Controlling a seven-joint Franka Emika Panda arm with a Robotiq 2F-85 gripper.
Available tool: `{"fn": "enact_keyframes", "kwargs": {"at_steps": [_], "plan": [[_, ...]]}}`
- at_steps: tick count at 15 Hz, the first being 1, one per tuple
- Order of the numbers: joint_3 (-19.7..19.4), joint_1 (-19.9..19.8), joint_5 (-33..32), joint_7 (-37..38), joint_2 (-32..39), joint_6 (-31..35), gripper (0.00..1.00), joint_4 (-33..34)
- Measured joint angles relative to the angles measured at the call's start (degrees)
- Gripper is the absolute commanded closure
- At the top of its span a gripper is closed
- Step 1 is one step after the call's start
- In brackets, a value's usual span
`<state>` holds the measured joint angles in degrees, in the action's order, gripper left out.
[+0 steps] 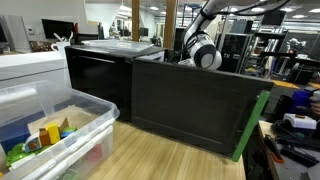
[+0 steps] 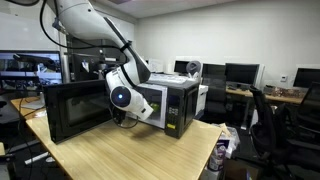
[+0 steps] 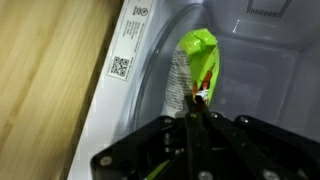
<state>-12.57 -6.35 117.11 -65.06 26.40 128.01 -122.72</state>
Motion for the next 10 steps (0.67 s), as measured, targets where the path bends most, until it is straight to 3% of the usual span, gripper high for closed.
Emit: {"fn": "enact_keyframes", "kwargs": {"at_steps": [6, 7, 10], "plan": [[0.62, 2.53, 4.98, 0.00, 3.57, 2.84, 1.00, 4.76], [0.62, 2.74, 5.19, 0.00, 3.83, 3.08, 0.79, 5.15], [0.67, 3.23, 5.26, 0.00, 4.19, 4.44, 0.60, 5.87]]}}
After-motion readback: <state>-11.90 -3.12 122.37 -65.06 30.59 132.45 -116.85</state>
